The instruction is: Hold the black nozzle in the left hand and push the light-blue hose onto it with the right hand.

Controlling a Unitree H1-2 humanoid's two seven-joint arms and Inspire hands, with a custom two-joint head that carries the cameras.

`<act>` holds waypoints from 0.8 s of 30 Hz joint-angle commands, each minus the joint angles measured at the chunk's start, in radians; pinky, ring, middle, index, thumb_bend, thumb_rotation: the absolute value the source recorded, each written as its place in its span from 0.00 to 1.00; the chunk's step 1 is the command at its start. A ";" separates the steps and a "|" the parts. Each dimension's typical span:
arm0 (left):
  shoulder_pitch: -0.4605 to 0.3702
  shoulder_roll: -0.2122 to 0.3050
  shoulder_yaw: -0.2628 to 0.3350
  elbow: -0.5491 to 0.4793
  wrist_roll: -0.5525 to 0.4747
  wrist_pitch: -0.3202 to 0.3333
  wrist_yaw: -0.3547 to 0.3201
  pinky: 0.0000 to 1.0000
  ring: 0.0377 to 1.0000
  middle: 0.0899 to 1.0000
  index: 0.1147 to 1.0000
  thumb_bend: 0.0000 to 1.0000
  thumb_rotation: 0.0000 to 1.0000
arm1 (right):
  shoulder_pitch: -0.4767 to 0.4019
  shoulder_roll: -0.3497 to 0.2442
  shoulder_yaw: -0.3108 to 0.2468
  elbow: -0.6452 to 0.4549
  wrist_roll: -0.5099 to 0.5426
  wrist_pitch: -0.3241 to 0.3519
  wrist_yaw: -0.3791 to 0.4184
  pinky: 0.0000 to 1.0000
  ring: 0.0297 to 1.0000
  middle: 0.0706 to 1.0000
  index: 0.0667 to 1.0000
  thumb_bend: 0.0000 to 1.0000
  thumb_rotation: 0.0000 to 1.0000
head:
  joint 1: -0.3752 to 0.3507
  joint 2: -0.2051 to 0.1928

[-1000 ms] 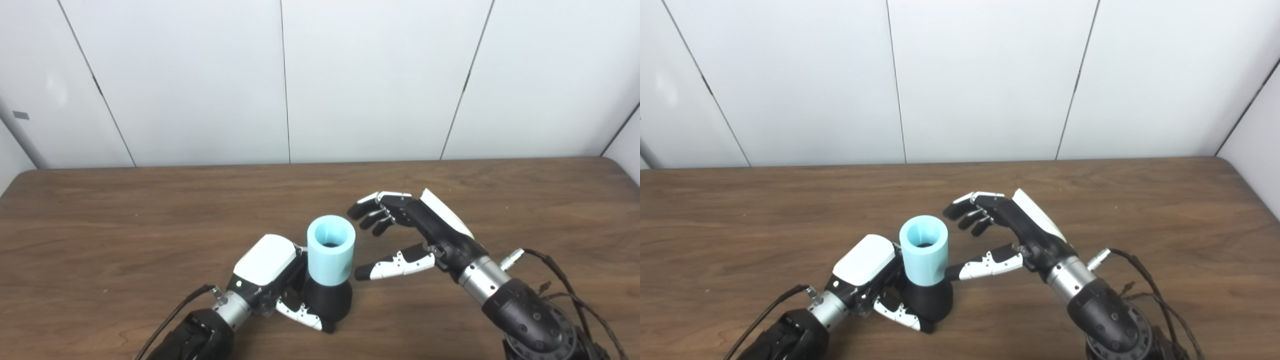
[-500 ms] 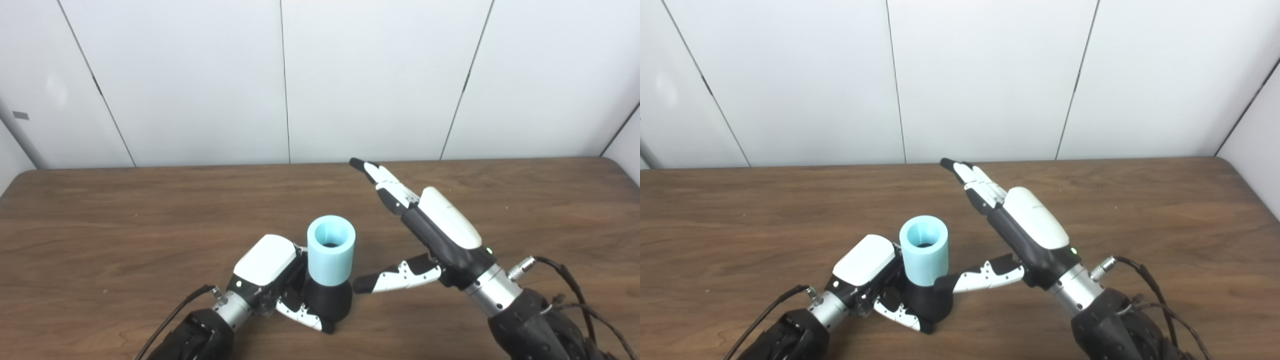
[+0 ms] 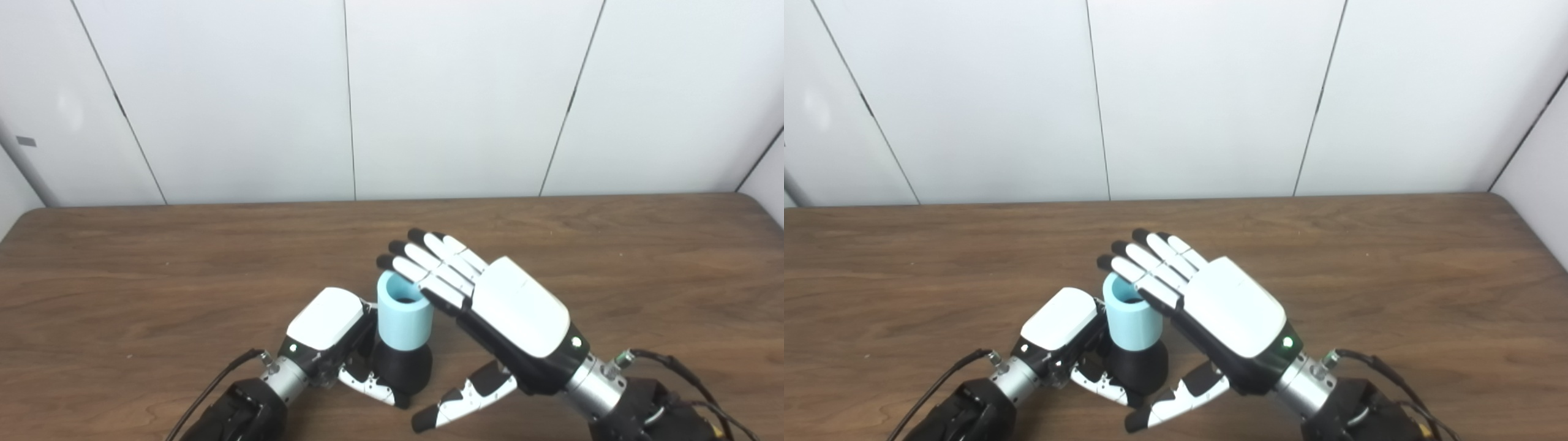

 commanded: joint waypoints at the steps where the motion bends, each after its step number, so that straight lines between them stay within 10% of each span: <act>1: -0.008 0.006 -0.011 -0.001 0.007 -0.004 -0.027 0.12 0.15 0.42 0.41 0.52 0.00 | -0.004 -0.006 0.001 0.002 -0.043 -0.036 -0.003 0.99 1.00 0.98 0.94 0.89 0.71 | 0.000 0.001; 24: -0.005 0.008 -0.007 -0.016 -0.001 0.008 -0.047 0.13 0.14 0.42 0.41 0.52 0.00 | 0.023 -0.014 0.032 0.117 -0.207 -0.034 0.069 1.00 1.00 1.00 0.99 0.86 0.80 | 0.000 0.006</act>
